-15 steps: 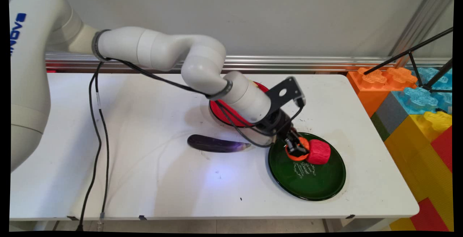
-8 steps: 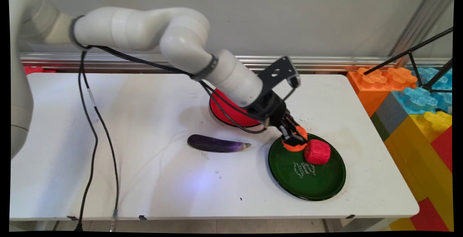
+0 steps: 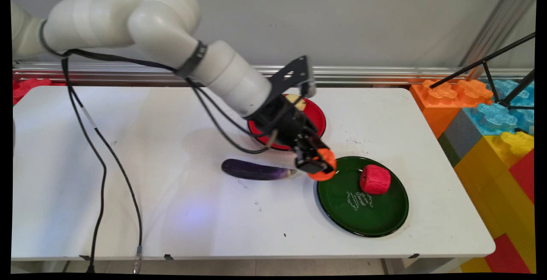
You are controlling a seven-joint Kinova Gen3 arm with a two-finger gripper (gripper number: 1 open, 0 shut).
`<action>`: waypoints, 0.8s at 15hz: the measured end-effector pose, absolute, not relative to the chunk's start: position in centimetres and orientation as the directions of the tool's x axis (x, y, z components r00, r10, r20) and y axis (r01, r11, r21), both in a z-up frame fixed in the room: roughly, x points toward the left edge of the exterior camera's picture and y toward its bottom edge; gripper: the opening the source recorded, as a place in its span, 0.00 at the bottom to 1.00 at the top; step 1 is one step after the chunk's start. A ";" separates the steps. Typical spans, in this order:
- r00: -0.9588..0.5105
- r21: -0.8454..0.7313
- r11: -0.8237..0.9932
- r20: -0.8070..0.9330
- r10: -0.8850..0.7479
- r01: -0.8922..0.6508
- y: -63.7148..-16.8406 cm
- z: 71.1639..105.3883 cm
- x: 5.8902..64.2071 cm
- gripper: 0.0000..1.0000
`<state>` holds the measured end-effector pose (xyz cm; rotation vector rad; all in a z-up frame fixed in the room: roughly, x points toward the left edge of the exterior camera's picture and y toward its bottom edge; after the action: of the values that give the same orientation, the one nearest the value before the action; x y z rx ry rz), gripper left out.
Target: Place the picked object on the table
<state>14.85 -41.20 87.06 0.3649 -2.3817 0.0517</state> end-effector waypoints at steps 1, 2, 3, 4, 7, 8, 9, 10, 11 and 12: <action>-0.712 0.061 0.963 0.662 -0.235 -0.261 -40.9 87.0 15.8 0.00; -0.719 0.058 0.966 0.657 -0.226 -0.251 -40.6 86.9 16.5 0.00; -0.724 0.056 0.968 0.654 -0.221 -0.244 -40.5 86.7 17.0 0.00; -0.733 0.056 0.971 0.646 -0.213 -0.234 -40.2 86.3 17.8 0.00; -0.755 0.061 0.976 0.624 -0.201 -0.209 -39.4 84.8 20.0 0.00; -0.760 0.064 0.977 0.619 -0.200 -0.204 -39.1 84.3 20.6 0.00; -0.765 0.068 0.978 0.613 -0.198 -0.199 -38.9 83.8 21.1 0.00; -0.768 0.070 0.978 0.610 -0.196 -0.194 -38.7 83.4 21.4 0.00; -0.773 0.073 0.979 0.604 -0.194 -0.190 -38.5 82.8 21.8 0.00; -0.778 0.075 0.980 0.598 -0.194 -0.187 -38.3 82.1 22.2 0.00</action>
<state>22.25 -38.26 82.14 0.2655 -2.4804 -0.0149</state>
